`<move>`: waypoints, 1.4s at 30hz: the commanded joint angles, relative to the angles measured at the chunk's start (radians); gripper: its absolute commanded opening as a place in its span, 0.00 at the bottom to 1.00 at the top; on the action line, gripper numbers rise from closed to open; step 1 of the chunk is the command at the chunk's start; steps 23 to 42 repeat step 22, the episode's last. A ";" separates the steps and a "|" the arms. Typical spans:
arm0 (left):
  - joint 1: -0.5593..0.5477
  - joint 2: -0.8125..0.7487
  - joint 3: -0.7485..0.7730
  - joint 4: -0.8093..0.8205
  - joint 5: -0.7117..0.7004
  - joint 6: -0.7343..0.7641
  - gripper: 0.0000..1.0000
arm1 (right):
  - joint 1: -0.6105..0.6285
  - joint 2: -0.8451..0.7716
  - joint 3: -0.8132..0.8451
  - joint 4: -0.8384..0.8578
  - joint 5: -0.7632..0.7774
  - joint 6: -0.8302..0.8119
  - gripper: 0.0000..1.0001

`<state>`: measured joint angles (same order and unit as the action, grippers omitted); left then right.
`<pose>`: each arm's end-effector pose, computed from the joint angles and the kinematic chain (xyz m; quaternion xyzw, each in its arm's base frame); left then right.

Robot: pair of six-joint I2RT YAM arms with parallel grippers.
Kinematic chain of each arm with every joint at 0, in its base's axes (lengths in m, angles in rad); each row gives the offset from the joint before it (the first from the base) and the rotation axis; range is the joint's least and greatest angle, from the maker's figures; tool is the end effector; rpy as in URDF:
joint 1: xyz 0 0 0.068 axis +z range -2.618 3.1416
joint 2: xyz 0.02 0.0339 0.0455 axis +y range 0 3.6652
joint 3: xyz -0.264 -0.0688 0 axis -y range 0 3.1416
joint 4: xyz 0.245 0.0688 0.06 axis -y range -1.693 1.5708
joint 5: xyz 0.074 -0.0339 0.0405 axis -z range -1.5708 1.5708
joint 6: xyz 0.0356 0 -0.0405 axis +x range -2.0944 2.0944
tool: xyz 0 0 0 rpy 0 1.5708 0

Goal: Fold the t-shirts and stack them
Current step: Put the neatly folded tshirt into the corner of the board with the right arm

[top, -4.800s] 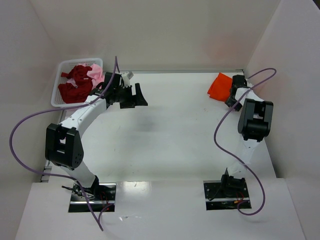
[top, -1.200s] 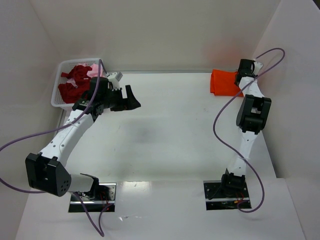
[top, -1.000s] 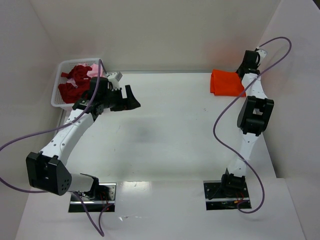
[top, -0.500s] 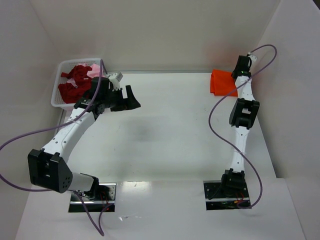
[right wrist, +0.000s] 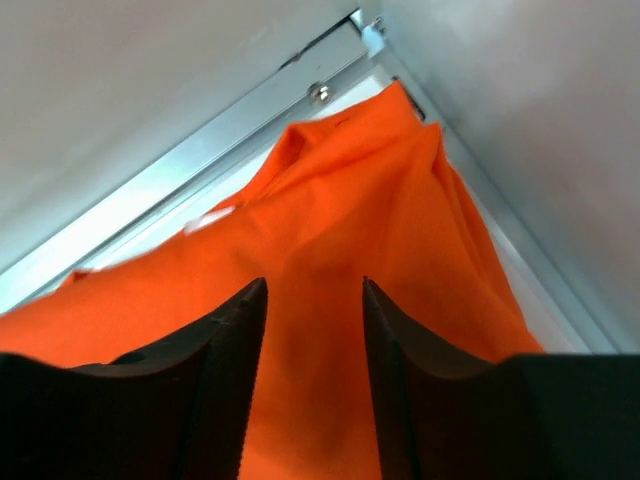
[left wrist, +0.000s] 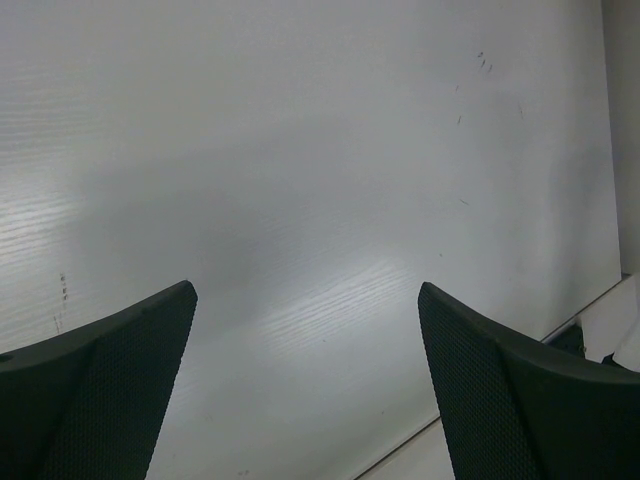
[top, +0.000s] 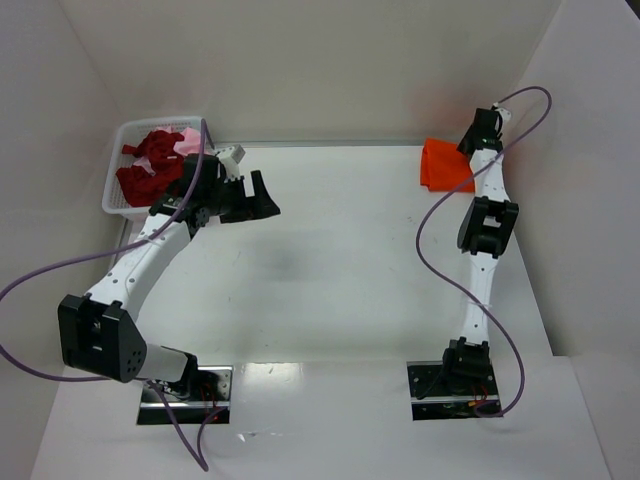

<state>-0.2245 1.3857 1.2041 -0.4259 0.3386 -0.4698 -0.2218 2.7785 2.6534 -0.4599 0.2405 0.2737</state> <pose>0.3011 -0.0809 0.3263 -0.0294 0.8765 -0.2958 0.3786 0.5911 -0.1420 0.1763 0.2695 0.8340 -0.0935 0.4723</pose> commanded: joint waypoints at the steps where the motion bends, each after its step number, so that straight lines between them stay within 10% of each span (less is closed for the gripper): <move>1: 0.005 -0.011 0.023 0.016 0.010 0.011 0.99 | 0.041 -0.204 -0.039 -0.020 -0.030 -0.001 0.53; 7: 0.014 -0.066 0.066 -0.022 -0.013 0.042 0.99 | 0.110 -0.578 -0.322 -0.095 -0.095 0.008 1.00; 22: 0.042 -0.269 -0.038 -0.042 -0.133 0.080 0.99 | 0.245 -1.559 -1.495 0.109 -0.089 0.171 1.00; 42: 0.042 -0.269 -0.038 -0.042 -0.133 0.080 0.99 | 0.245 -1.559 -1.495 0.109 -0.089 0.171 1.00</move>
